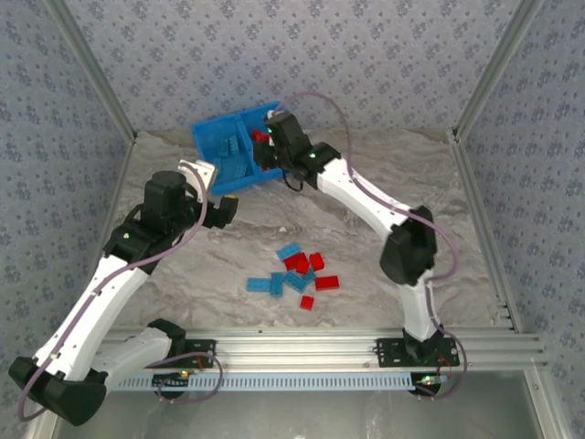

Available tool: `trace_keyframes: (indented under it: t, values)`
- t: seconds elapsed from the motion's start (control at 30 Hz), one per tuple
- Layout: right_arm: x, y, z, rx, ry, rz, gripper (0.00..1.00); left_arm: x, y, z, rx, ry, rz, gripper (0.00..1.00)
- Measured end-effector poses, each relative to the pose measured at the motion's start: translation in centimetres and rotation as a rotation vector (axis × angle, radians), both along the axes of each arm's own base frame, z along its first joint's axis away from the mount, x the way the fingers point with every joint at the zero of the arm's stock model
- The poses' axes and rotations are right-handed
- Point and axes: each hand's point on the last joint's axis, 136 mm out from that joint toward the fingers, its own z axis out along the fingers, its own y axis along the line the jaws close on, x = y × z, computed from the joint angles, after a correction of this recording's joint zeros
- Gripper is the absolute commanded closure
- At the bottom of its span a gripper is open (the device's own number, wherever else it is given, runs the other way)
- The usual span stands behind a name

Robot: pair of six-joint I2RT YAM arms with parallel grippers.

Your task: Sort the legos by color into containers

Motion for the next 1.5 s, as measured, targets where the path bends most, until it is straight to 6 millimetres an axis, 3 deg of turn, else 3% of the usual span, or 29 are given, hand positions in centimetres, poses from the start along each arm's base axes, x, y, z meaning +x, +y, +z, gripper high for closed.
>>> trace_keyframes:
  t: [0.17,0.3,0.53,0.63,0.77,0.97,1.07,1.17,1.37,1.5]
  values:
    - [5.8,0.2,-3.1,-0.054,-0.003,-0.042,0.66,0.0,0.1,0.1,-0.001,-0.004,0.002,0.01]
    - [9.2,-0.4,-5.7,-0.064,-0.005,-0.075,0.68,-0.2,-0.2,0.1,-0.010,-0.001,-0.015,0.01]
    - [12.2,-1.1,-11.0,-0.056,0.030,-0.083,0.63,-0.4,-0.7,-0.3,-0.019,0.011,-0.042,0.01]
    - [12.7,-0.8,-12.6,-0.040,0.047,-0.088,0.49,-0.4,-0.8,-0.3,-0.022,0.012,-0.046,0.01]
    - [12.8,-0.3,-12.6,-0.008,0.050,-0.088,0.38,-0.3,-0.9,-0.4,-0.020,0.017,-0.048,0.01]
    - [12.7,0.0,-9.3,0.047,0.020,-0.082,0.32,0.1,-1.1,-1.2,-0.009,0.041,-0.046,0.01]
    - [11.3,-0.7,-7.4,0.038,0.046,-0.077,0.28,0.3,-1.1,-1.6,-0.003,0.054,-0.041,0.01]
    - [8.6,-2.4,-4.5,0.010,0.082,-0.080,0.24,0.5,-1.1,-2.1,-0.001,0.069,-0.033,0.01]
    - [-1.2,-8.0,3.0,0.011,0.083,-0.069,0.14,1.4,-1.7,-4.0,0.012,0.139,-0.031,0.01]
    - [-8.5,-11.7,5.8,0.030,0.035,-0.052,0.07,2.0,-3.1,-5.0,0.012,0.235,-0.044,0.01]
